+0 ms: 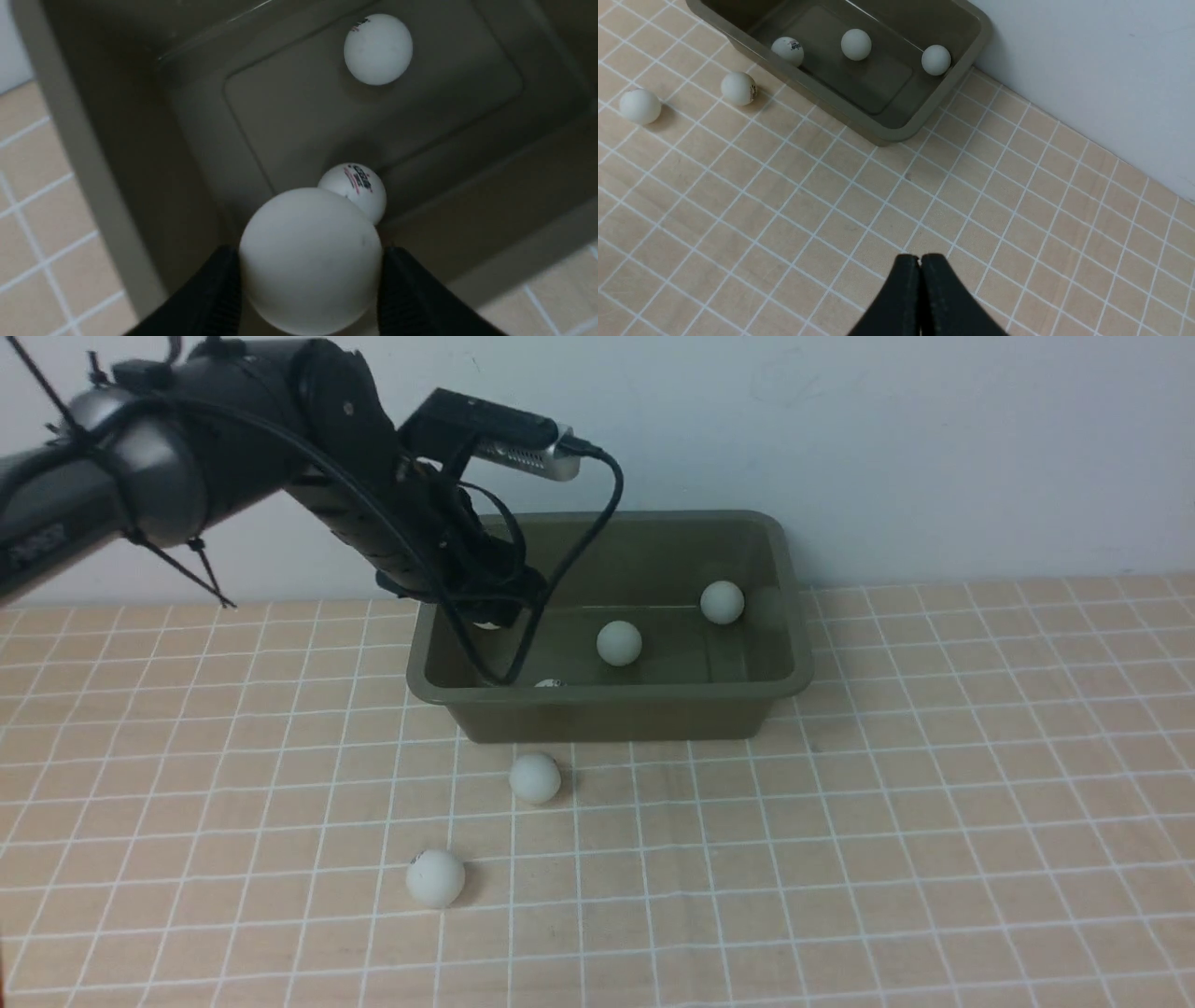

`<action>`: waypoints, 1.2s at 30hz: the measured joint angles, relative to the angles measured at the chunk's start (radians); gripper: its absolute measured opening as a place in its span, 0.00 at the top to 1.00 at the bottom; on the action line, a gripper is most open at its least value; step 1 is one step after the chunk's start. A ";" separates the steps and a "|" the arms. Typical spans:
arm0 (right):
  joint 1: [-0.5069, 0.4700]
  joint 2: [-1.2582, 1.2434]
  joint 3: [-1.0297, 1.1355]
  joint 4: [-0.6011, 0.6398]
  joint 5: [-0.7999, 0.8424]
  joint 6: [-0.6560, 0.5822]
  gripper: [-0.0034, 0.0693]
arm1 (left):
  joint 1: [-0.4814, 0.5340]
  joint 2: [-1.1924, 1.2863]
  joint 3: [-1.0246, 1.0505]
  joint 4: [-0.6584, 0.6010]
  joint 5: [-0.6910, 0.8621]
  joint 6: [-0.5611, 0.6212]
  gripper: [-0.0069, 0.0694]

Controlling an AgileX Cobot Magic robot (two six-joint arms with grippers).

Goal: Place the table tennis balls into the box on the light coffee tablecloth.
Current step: 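Drop the ball into the bin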

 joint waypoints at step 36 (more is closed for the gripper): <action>0.000 0.001 0.000 0.000 0.000 -0.005 0.98 | -0.005 -0.041 -0.177 0.027 0.455 -0.074 0.39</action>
